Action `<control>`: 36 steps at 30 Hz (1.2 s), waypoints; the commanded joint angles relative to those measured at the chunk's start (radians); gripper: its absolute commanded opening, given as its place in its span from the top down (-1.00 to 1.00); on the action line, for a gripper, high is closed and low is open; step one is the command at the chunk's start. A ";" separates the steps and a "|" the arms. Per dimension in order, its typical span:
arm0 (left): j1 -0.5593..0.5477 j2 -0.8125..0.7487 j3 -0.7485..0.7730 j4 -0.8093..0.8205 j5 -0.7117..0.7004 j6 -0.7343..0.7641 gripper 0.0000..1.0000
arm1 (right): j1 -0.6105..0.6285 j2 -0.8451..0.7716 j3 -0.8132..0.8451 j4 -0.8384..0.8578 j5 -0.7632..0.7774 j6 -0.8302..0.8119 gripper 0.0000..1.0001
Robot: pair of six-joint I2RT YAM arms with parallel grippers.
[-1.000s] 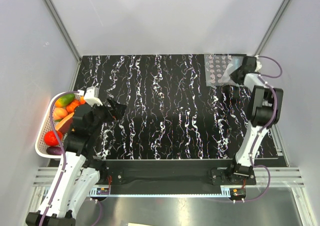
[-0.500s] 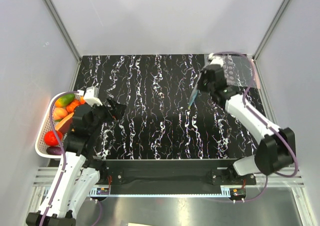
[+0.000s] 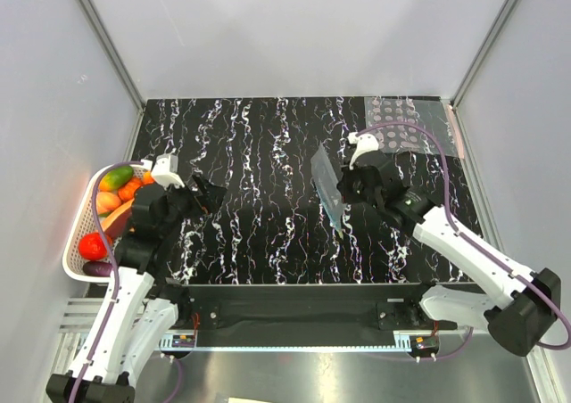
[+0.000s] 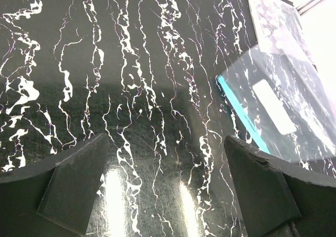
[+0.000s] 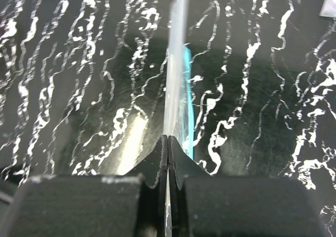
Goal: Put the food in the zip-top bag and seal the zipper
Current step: Pick up the zipper food storage bag at the corner of the board, then place the zipper food storage bag at the center of the board.
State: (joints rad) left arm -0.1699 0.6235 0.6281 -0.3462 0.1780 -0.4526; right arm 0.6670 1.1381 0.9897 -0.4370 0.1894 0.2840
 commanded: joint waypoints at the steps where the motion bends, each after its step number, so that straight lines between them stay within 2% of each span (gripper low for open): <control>1: 0.007 0.007 0.047 0.035 0.018 0.009 -0.98 | 0.037 0.024 0.032 -0.031 -0.056 -0.009 1.00; 10: 0.007 0.021 0.047 0.029 0.017 0.014 -0.98 | 0.318 0.199 0.069 0.116 -0.093 -0.037 0.99; 13: 0.006 0.030 0.050 0.024 0.018 0.015 -0.98 | 0.391 0.319 0.173 0.072 -0.093 -0.074 0.22; 16: 0.007 0.035 0.051 0.023 0.021 0.017 -0.98 | 0.399 0.319 0.170 0.110 -0.149 -0.069 0.11; 17: 0.007 0.035 0.051 0.019 0.021 0.018 -0.98 | 0.399 0.283 0.141 0.130 -0.159 -0.057 0.00; 20: 0.007 0.039 0.050 0.019 0.026 0.019 -0.98 | 0.399 0.210 0.101 0.170 -0.147 -0.022 -0.14; 22: 0.006 0.048 0.050 0.019 0.032 0.019 -0.98 | 0.398 0.189 0.116 0.109 -0.064 0.012 -0.11; 26: 0.006 0.064 0.053 0.016 0.051 0.019 -0.98 | 0.323 0.187 0.133 -0.040 -0.015 0.131 0.13; 30: 0.007 0.073 0.053 0.018 0.063 0.015 -0.98 | 0.160 0.151 0.032 -0.025 -0.154 0.202 0.17; 32: 0.007 0.077 0.051 0.015 0.074 0.015 -0.98 | 0.090 0.135 -0.025 -0.002 -0.212 0.213 0.12; 33: 0.007 0.087 0.051 0.016 0.080 0.014 -0.98 | 0.076 0.134 -0.040 0.027 -0.256 0.213 0.04; 34: 0.006 0.093 0.053 0.018 0.084 0.014 -0.98 | 0.063 0.135 -0.065 0.043 -0.277 0.211 -0.13; 36: 0.006 0.107 0.055 0.016 0.101 0.014 -0.98 | 0.024 0.155 -0.086 0.078 -0.326 0.215 -0.21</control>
State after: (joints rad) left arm -0.1680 0.7124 0.6357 -0.3508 0.2272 -0.4454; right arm 0.7227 1.3033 0.9314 -0.4240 -0.0036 0.4648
